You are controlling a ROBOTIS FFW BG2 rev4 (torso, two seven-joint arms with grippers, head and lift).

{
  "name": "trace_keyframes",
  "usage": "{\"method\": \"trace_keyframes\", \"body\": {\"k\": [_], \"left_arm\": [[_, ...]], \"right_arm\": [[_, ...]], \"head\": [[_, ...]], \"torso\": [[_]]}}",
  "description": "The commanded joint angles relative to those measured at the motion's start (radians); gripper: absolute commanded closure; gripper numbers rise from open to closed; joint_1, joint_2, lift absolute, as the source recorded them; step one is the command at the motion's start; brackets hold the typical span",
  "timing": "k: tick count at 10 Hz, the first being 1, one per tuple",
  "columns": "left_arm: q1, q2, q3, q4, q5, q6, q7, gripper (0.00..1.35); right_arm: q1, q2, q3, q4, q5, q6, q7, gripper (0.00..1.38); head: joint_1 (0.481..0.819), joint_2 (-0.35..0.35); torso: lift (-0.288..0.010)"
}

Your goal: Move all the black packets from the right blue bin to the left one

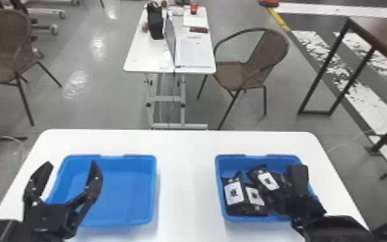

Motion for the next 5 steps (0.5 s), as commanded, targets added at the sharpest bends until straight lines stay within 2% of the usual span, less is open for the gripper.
{"method": "trace_keyframes", "body": {"k": [1, 2, 5], "left_arm": [[-0.005, -0.003, 0.004, 0.005, -0.002, -0.005, -0.008, 0.16], [-0.006, -0.003, 0.004, 0.007, -0.002, -0.007, -0.011, 0.16], [-0.009, -0.003, 0.006, 0.016, -0.001, -0.019, -0.011, 0.16]], "right_arm": [[0.029, 0.011, 0.000, -0.054, -0.009, 0.006, -0.023, 1.24], [0.058, 0.021, 0.000, -0.104, -0.027, 0.004, -0.055, 1.28], [0.158, 0.025, 0.000, -0.273, -0.095, -0.057, -0.103, 1.28]], "head": [[0.695, -0.080], [0.695, -0.078], [0.695, -0.072]], "torso": [[0.000], [0.000], [0.000]]}}
